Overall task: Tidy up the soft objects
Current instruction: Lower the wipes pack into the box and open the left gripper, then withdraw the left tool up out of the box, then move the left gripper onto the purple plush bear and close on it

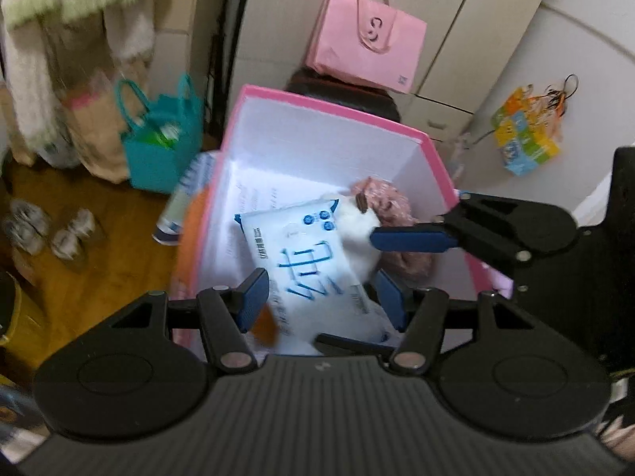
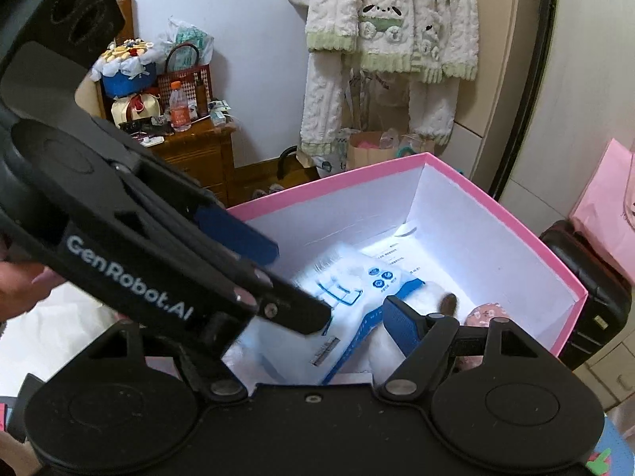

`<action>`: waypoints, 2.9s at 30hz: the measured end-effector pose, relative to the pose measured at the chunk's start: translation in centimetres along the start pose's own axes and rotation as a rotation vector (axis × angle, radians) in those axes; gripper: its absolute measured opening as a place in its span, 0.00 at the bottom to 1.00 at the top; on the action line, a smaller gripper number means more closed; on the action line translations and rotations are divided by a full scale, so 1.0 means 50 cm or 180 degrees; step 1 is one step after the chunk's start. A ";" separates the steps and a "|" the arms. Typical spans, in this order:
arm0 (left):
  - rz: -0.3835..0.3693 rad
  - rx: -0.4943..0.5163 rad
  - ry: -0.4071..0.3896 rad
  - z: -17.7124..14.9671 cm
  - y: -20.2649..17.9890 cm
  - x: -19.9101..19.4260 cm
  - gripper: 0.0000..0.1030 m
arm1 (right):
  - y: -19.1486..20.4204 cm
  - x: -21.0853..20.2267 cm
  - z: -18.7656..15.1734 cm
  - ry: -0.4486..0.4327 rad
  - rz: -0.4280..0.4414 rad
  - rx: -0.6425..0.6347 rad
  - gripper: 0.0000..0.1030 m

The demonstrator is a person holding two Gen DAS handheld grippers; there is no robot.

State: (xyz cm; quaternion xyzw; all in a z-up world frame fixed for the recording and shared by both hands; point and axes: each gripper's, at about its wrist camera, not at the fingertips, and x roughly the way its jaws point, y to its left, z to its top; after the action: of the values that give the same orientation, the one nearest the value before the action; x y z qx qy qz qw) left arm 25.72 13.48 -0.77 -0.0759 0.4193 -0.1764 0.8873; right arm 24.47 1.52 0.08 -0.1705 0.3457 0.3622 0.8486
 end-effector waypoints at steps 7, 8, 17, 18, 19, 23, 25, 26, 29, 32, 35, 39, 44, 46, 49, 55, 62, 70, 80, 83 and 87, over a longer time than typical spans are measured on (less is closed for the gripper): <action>0.0071 0.0172 -0.0135 -0.021 -0.019 -0.041 0.58 | 0.011 -0.017 -0.013 0.0028 -0.0059 0.0025 0.78; 0.0095 0.0217 -0.0155 -0.025 -0.024 -0.048 0.58 | 0.014 -0.021 -0.015 0.0025 -0.0072 0.0025 0.78; 0.0081 0.0397 -0.0218 -0.055 -0.050 -0.115 0.59 | 0.031 -0.081 -0.029 -0.0012 -0.0198 0.0031 0.78; 0.0084 0.0424 -0.0232 -0.058 -0.054 -0.122 0.59 | 0.034 -0.088 -0.030 -0.0016 -0.0215 0.0025 0.78; 0.0085 0.0456 -0.0251 -0.062 -0.060 -0.131 0.59 | 0.037 -0.096 -0.031 -0.0021 -0.0230 0.0019 0.78; 0.0079 0.0565 -0.0308 -0.078 -0.082 -0.161 0.60 | 0.050 -0.131 -0.039 -0.0053 -0.0263 0.0001 0.78; 0.0044 0.0643 -0.0318 -0.089 -0.097 -0.177 0.60 | 0.058 -0.152 -0.044 -0.0080 -0.0285 -0.0018 0.78; 0.0020 0.0690 -0.0323 -0.094 -0.105 -0.185 0.60 | 0.062 -0.163 -0.048 -0.0095 -0.0290 -0.0031 0.78; -0.0019 0.0778 -0.0349 -0.108 -0.128 -0.207 0.60 | 0.071 -0.198 -0.060 -0.0131 -0.0287 -0.0053 0.78; -0.0042 0.0849 -0.0396 -0.119 -0.149 -0.228 0.60 | 0.080 -0.226 -0.072 -0.0168 -0.0320 -0.0080 0.78; -0.0051 0.0913 -0.0445 -0.131 -0.170 -0.248 0.60 | 0.085 -0.250 -0.085 -0.0192 -0.0382 -0.0096 0.78; -0.0087 0.1006 -0.0436 -0.145 -0.196 -0.264 0.60 | 0.089 -0.286 -0.109 -0.0232 -0.0441 -0.0098 0.78; -0.0205 0.1154 -0.0320 -0.164 -0.239 -0.271 0.61 | 0.084 -0.340 -0.156 -0.0288 -0.0521 -0.0072 0.78; -0.0224 0.1224 -0.0287 -0.172 -0.259 -0.271 0.61 | 0.079 -0.362 -0.181 -0.0321 -0.0551 -0.0036 0.78; -0.0230 0.1336 -0.0225 -0.181 -0.292 -0.264 0.66 | 0.065 -0.390 -0.231 -0.0359 -0.0598 0.0087 0.78; -0.0275 0.1545 -0.0050 -0.188 -0.355 -0.230 0.67 | 0.030 -0.425 -0.309 -0.0349 -0.0729 0.0324 0.78; -0.0438 0.1642 0.0089 -0.178 -0.414 -0.176 0.69 | -0.025 -0.440 -0.373 -0.0333 -0.0821 0.0518 0.78; -0.0571 0.1599 0.0178 -0.144 -0.459 -0.109 0.69 | -0.089 -0.428 -0.416 -0.0383 -0.1027 0.0608 0.78; -0.0847 0.1177 0.0188 -0.110 -0.453 -0.009 0.72 | -0.138 -0.365 -0.454 -0.0431 -0.1279 0.0711 0.79; -0.0932 0.0993 0.0217 -0.104 -0.446 0.028 0.74 | -0.153 -0.343 -0.462 -0.0475 -0.1153 0.0752 0.79; -0.0976 0.0763 0.0125 -0.105 -0.439 0.068 0.77 | -0.173 -0.309 -0.461 -0.0524 -0.1121 0.0807 0.79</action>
State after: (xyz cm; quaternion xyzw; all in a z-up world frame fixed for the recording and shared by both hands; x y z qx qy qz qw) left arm 18.21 -8.06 -0.33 -0.0292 0.3960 -0.3597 0.8444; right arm 12.43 -24.50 -4.80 -0.0901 0.2830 0.1750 0.9387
